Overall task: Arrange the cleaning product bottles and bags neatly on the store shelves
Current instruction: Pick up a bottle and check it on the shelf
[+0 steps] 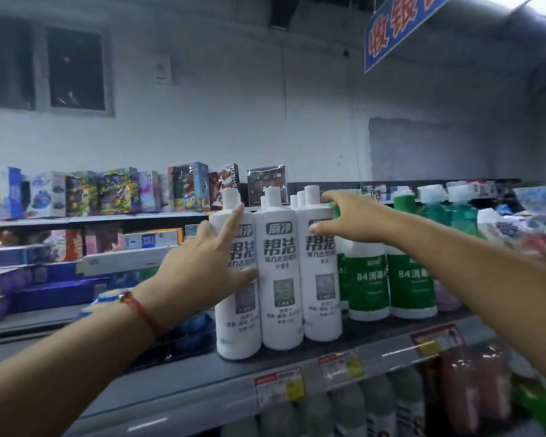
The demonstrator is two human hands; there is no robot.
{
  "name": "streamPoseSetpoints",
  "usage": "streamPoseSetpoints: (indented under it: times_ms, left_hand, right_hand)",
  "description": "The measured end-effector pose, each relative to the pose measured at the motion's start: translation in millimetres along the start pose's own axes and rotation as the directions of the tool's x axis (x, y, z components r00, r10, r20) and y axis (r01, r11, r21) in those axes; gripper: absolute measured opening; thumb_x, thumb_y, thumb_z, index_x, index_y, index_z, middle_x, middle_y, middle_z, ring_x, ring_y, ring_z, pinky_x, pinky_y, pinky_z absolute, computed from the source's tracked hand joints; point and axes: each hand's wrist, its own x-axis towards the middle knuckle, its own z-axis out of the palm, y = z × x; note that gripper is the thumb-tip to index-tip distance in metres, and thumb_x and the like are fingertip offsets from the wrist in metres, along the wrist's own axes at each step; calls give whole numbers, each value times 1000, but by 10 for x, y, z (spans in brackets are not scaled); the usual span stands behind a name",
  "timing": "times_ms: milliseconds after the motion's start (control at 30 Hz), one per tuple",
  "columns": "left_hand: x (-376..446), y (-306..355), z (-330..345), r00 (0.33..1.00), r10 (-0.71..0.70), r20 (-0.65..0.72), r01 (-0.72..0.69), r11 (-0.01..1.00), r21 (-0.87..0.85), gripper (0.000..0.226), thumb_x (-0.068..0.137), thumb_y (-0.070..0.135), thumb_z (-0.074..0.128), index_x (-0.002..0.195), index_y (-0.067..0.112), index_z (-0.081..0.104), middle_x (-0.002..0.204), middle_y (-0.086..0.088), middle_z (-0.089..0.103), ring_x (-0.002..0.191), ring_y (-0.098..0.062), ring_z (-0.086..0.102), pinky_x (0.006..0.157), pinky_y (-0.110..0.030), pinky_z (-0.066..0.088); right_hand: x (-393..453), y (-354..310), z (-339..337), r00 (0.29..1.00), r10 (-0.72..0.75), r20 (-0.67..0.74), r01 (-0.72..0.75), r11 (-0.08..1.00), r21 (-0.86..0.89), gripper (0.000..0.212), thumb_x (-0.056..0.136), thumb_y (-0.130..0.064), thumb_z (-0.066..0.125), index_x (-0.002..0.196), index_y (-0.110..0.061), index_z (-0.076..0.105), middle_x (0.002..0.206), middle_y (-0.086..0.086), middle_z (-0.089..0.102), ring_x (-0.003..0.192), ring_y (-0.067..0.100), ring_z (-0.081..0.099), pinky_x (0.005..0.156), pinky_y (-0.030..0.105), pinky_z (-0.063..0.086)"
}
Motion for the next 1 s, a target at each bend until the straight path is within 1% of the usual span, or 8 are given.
streamPoseSetpoints:
  times_ms: [67,100,200,267,467,600,767,1000]
  left_hand:
    - [100,38,100,998,-31,-54,31,999,-12,107,82,79,52,148,52,-28,139,-9,35,108,-23,58,83,-38,57]
    - [145,45,146,996,-62,-69,60,998,-31,107,80,81,51,148,53,-27,136,-10,35,107,-24,59,83,-40,59]
    - [220,60,260,986,-127,-111,117,989,-88,102,79,83,51,148,55,-18,133,-12,35,102,-29,61,83,-47,60]
    - [242,79,295,979,-149,-139,134,984,-114,97,80,79,53,148,54,-12,133,-13,33,97,-29,61,80,-46,60]
    - [278,102,349,961,-199,-192,175,975,-136,86,85,65,61,146,52,0,132,-13,34,85,-24,56,75,-46,62]
    - [251,161,345,951,-233,-204,198,964,-177,86,86,58,66,147,51,5,135,-14,35,86,-24,57,79,-48,61]
    - [213,245,299,940,-256,-224,207,953,-221,85,86,48,72,148,47,14,129,-11,39,83,-16,56,81,-48,61]
    - [211,308,275,926,-276,-258,215,947,-240,86,85,43,76,150,44,20,122,-3,38,88,-13,55,82,-42,60]
  right_hand:
    - [140,74,40,999,25,25,-27,997,76,95,84,-56,71,158,-21,24,154,4,46,133,26,51,106,43,44]
    - [205,106,58,999,24,40,-28,994,104,93,84,-57,71,157,-21,26,149,3,51,128,25,55,104,43,48]
    - [337,192,141,995,-14,101,-1,989,149,61,87,-53,70,135,-22,48,117,-1,67,102,17,65,90,43,58]
    - [390,234,206,993,-44,106,25,984,175,55,85,-52,72,126,-23,48,111,0,68,99,17,67,89,45,60]
    - [455,298,253,991,-112,73,93,971,220,68,80,-50,78,130,-21,42,109,0,66,95,18,69,83,43,62]
    - [477,354,274,986,-161,47,145,960,238,76,77,-54,79,135,-21,42,114,2,66,97,21,69,82,45,62]
    - [462,393,269,977,-214,18,203,946,252,74,80,-53,77,135,-19,42,118,3,65,102,23,66,91,45,57]
    - [503,515,290,977,-212,-22,210,939,272,63,81,-50,77,126,-19,45,109,3,66,93,21,66,86,43,59]
